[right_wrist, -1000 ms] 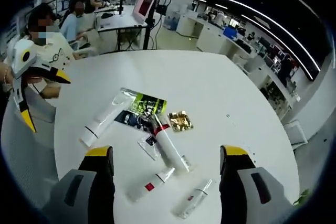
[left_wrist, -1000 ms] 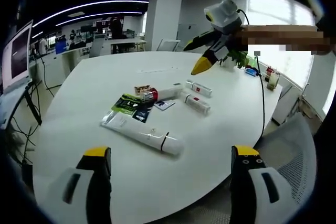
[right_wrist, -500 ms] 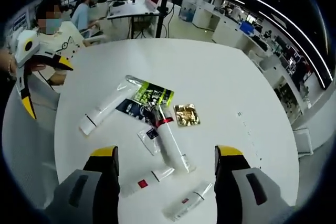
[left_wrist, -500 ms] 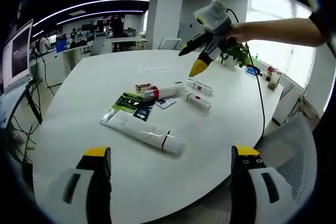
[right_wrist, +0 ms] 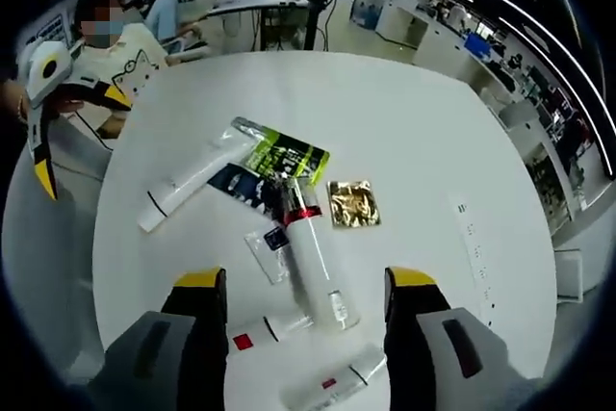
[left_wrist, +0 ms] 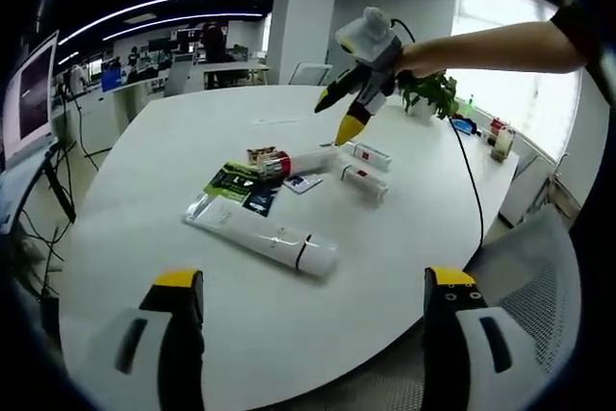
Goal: Arrange the skincare products in the storage area until every visible bottle or jar stands upright without overlapping.
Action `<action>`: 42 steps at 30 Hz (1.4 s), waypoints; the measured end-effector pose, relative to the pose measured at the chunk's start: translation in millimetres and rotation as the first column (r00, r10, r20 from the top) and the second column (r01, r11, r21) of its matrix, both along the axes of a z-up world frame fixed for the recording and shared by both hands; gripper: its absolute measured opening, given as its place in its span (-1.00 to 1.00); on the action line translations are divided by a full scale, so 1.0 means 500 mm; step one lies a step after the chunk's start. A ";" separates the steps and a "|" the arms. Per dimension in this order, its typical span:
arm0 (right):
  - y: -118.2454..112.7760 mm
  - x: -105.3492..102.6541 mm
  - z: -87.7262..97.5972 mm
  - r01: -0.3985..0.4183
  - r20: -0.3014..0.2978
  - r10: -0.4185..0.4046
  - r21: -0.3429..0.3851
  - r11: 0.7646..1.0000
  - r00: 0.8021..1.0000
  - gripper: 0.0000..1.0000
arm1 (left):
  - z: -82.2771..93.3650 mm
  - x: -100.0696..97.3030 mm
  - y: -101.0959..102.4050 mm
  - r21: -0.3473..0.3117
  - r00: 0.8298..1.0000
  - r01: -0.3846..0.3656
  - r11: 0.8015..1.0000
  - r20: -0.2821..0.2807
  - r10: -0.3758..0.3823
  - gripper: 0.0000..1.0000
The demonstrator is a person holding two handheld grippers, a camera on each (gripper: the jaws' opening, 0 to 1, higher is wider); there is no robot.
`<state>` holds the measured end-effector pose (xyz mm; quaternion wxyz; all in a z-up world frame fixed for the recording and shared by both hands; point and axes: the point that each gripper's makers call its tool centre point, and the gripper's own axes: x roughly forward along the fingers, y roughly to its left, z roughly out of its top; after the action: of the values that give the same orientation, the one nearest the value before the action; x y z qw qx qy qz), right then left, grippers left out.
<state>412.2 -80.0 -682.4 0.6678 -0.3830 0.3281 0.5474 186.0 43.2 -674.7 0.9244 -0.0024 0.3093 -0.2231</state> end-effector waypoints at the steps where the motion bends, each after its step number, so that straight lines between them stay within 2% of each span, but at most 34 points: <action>1: -0.001 0.003 -0.007 -0.007 -0.002 0.007 -0.008 1.000 1.000 0.27 | -0.001 0.000 0.001 -0.001 1.000 -0.001 1.000 -0.004 0.001 0.78; 10: -0.002 0.019 -0.050 -0.049 -0.033 0.047 -0.050 0.998 0.998 0.19 | -0.005 0.000 0.001 0.002 1.000 0.000 1.000 -0.016 0.000 0.78; 18: 0.019 0.037 -0.098 -0.058 -0.048 0.055 -0.062 0.996 0.997 0.13 | -0.012 0.001 0.007 0.008 0.999 -0.009 1.000 -0.036 0.009 0.77; 32: 0.038 0.052 -0.137 -0.083 -0.068 0.077 -0.092 0.992 0.995 -0.01 | -0.020 0.004 0.015 0.017 0.998 -0.025 1.000 -0.059 0.026 0.77; 36: 0.040 0.065 -0.145 -0.071 -0.085 0.064 -0.080 0.994 0.994 -0.04 | -0.022 0.004 0.019 0.016 0.998 -0.026 1.000 -0.061 0.027 0.77; 42: 0.056 0.065 -0.152 -0.099 -0.084 0.093 -0.073 0.992 0.992 -0.13 | -0.025 0.004 0.019 0.013 0.997 -0.026 1.000 -0.068 0.027 0.77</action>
<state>444.6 -51.8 -758.6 0.6115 -0.4017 0.3568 0.5809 188.1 52.9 -687.4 0.9162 -0.0085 0.3419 -0.2088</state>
